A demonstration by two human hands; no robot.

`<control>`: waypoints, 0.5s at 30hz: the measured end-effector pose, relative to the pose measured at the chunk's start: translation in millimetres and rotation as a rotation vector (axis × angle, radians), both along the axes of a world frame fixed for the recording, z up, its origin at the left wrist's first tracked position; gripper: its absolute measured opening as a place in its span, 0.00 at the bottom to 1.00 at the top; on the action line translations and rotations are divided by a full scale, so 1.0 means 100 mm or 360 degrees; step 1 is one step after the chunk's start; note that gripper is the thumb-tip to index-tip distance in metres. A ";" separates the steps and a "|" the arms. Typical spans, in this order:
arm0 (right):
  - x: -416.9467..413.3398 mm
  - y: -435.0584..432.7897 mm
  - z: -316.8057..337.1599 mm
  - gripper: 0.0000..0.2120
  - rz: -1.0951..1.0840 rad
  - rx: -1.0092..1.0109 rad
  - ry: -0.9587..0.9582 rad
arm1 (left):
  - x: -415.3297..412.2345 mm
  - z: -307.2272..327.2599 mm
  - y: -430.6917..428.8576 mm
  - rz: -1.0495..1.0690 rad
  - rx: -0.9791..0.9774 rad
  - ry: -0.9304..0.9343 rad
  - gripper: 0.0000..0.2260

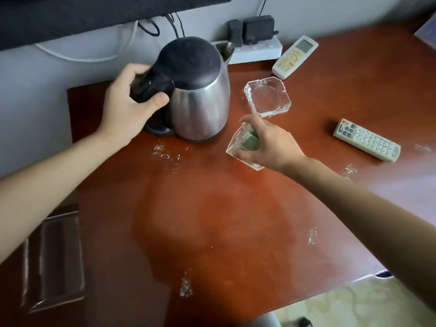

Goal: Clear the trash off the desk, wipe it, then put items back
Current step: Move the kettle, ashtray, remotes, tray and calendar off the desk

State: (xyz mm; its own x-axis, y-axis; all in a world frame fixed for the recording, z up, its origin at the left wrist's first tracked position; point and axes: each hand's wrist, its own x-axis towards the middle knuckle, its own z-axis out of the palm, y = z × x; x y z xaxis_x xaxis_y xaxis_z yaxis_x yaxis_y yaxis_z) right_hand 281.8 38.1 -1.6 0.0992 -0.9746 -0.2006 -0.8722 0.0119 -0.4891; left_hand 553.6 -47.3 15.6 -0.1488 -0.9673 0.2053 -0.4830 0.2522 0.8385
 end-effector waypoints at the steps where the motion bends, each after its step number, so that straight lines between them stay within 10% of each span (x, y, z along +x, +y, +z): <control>1: 0.08 0.04 0.03 0.31 -0.0007 -0.0026 0.0010 | 0.06 -0.02 0.05 -0.0014 -0.0011 0.0033 0.15; 15: 1.66 1.27 0.29 0.32 -0.0470 -0.0141 0.0038 | 1.20 -0.02 0.66 -0.0404 -0.0058 0.0167 0.14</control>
State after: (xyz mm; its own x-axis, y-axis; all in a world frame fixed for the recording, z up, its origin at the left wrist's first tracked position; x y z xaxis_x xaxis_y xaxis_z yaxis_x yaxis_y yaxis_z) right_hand 448.0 164.9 27.1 -0.1944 -0.9745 -0.1122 -0.8486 0.2245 -0.4790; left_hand 674.0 18.8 13.9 -0.3618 -0.8934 0.2664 -0.3116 0.3852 0.8686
